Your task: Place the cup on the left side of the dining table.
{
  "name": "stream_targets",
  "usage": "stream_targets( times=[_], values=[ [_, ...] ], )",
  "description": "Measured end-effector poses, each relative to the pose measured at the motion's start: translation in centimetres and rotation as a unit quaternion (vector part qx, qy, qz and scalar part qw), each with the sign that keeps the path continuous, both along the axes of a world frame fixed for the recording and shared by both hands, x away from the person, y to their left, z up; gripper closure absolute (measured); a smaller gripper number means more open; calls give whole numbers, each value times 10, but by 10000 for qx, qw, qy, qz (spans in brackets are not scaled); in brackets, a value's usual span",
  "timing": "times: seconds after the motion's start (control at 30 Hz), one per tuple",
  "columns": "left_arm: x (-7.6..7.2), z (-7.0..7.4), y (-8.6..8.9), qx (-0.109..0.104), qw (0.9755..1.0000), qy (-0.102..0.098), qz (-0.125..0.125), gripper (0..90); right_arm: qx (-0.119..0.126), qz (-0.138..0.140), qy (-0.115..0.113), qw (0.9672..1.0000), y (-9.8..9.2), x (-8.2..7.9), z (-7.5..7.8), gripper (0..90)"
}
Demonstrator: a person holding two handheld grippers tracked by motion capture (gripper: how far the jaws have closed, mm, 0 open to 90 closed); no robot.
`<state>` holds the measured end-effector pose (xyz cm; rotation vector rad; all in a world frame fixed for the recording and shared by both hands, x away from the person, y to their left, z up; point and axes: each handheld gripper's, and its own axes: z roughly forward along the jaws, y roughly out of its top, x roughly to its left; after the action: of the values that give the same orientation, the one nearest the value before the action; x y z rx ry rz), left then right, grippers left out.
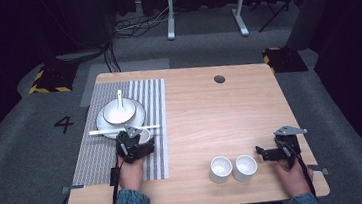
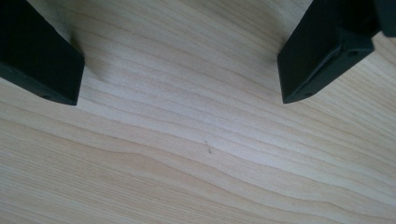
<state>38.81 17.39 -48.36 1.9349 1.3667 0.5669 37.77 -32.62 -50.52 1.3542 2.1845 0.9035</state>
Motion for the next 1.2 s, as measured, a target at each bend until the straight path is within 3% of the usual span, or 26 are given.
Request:
stream_targets(
  times=[0.5,0.67,1.2],
  values=[
    [-4,-2,-1,-53,9999,32,128,258,0,0,-1,10000,0,0,0,6],
    [-5,0,0,-140,9998,11,133,217,-3,3,-6,10000,0,0,0,6],
    [-29,24,7,-304,9990,-308,74,190,0,-1,1,10000,0,0,0,6]
  ],
)
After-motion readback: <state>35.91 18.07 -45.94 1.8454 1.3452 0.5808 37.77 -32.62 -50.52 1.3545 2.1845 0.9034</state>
